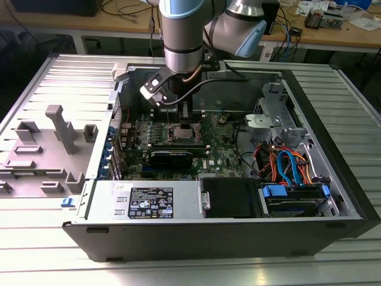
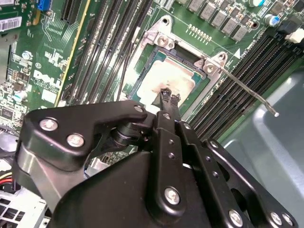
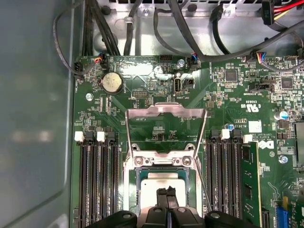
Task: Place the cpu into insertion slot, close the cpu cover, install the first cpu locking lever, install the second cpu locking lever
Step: 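Place the cpu into insertion slot, then close the cpu cover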
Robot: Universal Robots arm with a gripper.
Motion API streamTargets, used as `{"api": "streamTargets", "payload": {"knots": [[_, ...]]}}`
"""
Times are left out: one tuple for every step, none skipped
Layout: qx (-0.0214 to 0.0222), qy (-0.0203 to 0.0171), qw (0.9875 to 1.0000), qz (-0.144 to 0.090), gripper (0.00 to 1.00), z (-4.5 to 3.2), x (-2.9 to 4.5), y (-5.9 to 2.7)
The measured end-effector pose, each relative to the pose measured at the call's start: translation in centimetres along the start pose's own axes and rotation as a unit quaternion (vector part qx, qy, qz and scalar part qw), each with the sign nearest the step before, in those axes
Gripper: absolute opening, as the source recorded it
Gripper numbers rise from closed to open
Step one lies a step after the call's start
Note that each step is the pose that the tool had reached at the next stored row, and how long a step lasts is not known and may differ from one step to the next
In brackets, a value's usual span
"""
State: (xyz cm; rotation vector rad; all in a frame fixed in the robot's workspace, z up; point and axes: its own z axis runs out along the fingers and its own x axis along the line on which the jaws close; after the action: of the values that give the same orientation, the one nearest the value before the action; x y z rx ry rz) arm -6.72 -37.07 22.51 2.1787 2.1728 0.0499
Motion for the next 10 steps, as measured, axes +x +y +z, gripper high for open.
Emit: {"api": "streamTargets", "payload": {"knots": [[0.0017,0.0001,1.0,0.0,0.11,0.01,0.0,0.0],[0.0038,0.0,1.0,0.0,0.11,0.01,0.0,0.0],[0.0044,0.0,1.0,0.0,0.11,0.01,0.0,-0.01],[0.0044,0.0001,1.0,0.0,0.11,0.01,0.0,-0.01],[0.0044,0.0001,1.0,0.0,0.11,0.01,0.0,0.0],[0.0045,0.0001,1.0,0.0,0.11,0.01,0.0,0.0],[0.0045,0.0001,1.0,0.0,0.11,0.01,0.0,0.0],[0.0045,0.0001,1.0,0.0,0.11,0.01,0.0,0.0],[0.0045,0.0001,1.0,0.0,0.11,0.01,0.0,0.0],[0.0045,0.0001,1.0,0.0,0.11,0.01,0.0,0.0]]}}
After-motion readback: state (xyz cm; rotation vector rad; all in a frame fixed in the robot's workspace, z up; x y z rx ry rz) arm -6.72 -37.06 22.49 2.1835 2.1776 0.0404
